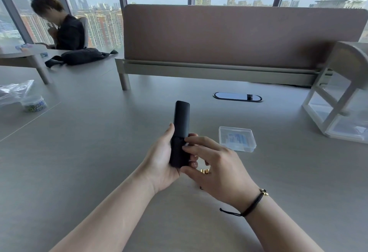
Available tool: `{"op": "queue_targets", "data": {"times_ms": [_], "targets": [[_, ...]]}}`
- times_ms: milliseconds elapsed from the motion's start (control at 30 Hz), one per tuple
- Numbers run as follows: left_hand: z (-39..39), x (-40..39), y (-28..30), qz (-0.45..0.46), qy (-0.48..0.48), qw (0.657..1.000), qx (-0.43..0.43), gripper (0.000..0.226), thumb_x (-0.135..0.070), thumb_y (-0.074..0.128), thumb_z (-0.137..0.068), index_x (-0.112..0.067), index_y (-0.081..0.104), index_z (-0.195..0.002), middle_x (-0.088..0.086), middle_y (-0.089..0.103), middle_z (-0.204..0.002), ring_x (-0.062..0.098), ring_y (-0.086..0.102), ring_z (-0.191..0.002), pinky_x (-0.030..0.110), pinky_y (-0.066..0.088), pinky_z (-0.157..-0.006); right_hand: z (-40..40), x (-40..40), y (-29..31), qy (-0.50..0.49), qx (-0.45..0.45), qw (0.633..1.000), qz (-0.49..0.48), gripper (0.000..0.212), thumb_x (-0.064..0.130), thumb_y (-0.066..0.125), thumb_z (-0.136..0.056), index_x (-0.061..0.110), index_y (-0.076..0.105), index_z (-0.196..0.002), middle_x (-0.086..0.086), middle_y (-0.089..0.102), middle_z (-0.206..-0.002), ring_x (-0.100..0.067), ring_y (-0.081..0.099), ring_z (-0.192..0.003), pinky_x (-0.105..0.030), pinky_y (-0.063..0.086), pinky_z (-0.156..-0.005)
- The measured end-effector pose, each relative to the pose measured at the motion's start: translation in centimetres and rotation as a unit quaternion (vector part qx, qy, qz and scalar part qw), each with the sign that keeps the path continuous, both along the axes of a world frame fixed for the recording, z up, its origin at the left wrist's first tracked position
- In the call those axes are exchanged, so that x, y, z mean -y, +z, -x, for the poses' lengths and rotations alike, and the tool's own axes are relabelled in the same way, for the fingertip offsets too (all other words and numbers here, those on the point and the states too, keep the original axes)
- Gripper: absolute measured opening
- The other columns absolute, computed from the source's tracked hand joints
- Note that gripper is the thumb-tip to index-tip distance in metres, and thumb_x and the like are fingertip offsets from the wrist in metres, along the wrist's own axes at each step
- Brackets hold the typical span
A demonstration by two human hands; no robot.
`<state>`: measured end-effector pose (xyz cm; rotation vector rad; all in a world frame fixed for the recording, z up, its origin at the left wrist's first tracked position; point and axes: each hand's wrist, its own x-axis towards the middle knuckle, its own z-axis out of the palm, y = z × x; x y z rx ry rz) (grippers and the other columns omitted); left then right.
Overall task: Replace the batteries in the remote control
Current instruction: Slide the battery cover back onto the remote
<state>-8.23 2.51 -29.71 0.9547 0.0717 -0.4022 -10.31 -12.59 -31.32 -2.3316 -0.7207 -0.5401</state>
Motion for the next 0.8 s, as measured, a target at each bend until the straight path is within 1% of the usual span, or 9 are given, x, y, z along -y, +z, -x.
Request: {"op": "queue_targets", "data": {"times_ms": [100, 233, 367, 467, 633, 700, 800], "targets": [[0.04, 0.07, -0.04, 0.01, -0.006, 1.0, -0.005, 0.063, -0.059, 0.033, -0.099, -0.003, 0.062, -0.102, 0.008, 0.053, -0.074, 0.022, 0.047, -0.054, 0.032, 0.044, -0.048, 0.1, -0.12, -0.05, 0.001, 0.008, 1.0, -0.003, 0.033, 0.041, 0.076, -0.075, 0.027, 0.074, -0.105, 0.019, 0.064, -0.124, -0.001, 0.064, -0.091, -0.018, 0.052, -0.069], [0.05, -0.01, 0.03, 0.021, -0.012, 1.0, -0.006, 0.063, -0.059, 0.033, -0.099, -0.004, 0.062, -0.098, 0.007, 0.052, -0.07, 0.021, 0.046, -0.051, 0.03, 0.043, -0.047, 0.14, -0.29, 0.05, 0.004, 0.025, 1.0, -0.012, 0.034, 0.038, 0.077, -0.073, 0.028, 0.073, -0.106, 0.019, 0.065, -0.121, 0.0, 0.063, -0.087, -0.018, 0.052, -0.068], [0.09, 0.0, 0.04, 0.03, -0.017, 0.999, -0.004, 0.057, -0.058, 0.033, -0.099, -0.006, 0.056, -0.094, 0.006, 0.047, -0.066, 0.02, 0.043, -0.049, 0.029, 0.04, -0.047, 0.19, -0.51, -0.06, 0.006, 0.047, 0.999, -0.003, 0.04, 0.037, 0.078, -0.074, 0.032, 0.07, -0.113, 0.017, 0.064, -0.123, -0.005, 0.068, -0.09, -0.03, 0.057, -0.068], [0.14, -0.05, 0.08, 0.044, -0.021, 0.999, -0.007, 0.053, -0.057, 0.036, -0.098, -0.008, 0.053, -0.092, 0.007, 0.045, -0.065, 0.02, 0.043, -0.049, 0.029, 0.041, -0.048, 0.17, -0.45, -0.14, 0.009, 0.042, 0.999, -0.019, 0.041, 0.037, 0.078, -0.074, 0.031, 0.071, -0.114, 0.016, 0.065, -0.123, -0.002, 0.067, -0.089, -0.028, 0.057, -0.068], [0.43, -0.11, 0.3, 0.063, -0.026, 0.998, -0.005, 0.049, -0.056, 0.042, -0.097, -0.009, 0.053, -0.092, 0.007, 0.046, -0.069, 0.021, 0.044, -0.051, 0.029, 0.043, -0.049, 0.29, -0.55, -0.01, 0.031, 0.021, 0.997, -0.061, 0.043, 0.032, 0.081, -0.073, 0.028, 0.072, -0.114, 0.017, 0.064, -0.121, 0.008, 0.06, -0.083, -0.017, 0.051, -0.068], [0.46, -0.17, 0.32, 0.074, -0.027, 0.997, -0.003, 0.048, -0.056, 0.044, -0.096, -0.009, 0.055, -0.092, 0.007, 0.046, -0.071, 0.02, 0.045, -0.051, 0.029, 0.044, -0.049, 0.37, -0.55, 0.12, 0.031, 0.028, 0.997, -0.065, 0.042, 0.034, 0.081, -0.073, 0.029, 0.072, -0.114, 0.016, 0.065, -0.121, 0.007, 0.061, -0.085, -0.019, 0.052, -0.067], [0.42, -0.02, 0.08, 0.075, -0.036, 0.997, 0.004, 0.052, -0.059, 0.039, -0.097, -0.009, 0.053, -0.09, 0.007, 0.043, -0.066, 0.019, 0.043, -0.048, 0.029, 0.042, -0.049, 0.45, -0.63, 0.21, 0.023, 0.05, 0.997, -0.056, 0.04, 0.041, 0.08, -0.074, 0.031, 0.073, -0.112, 0.015, 0.065, -0.12, 0.0, 0.066, -0.087, -0.028, 0.057, -0.066]]}}
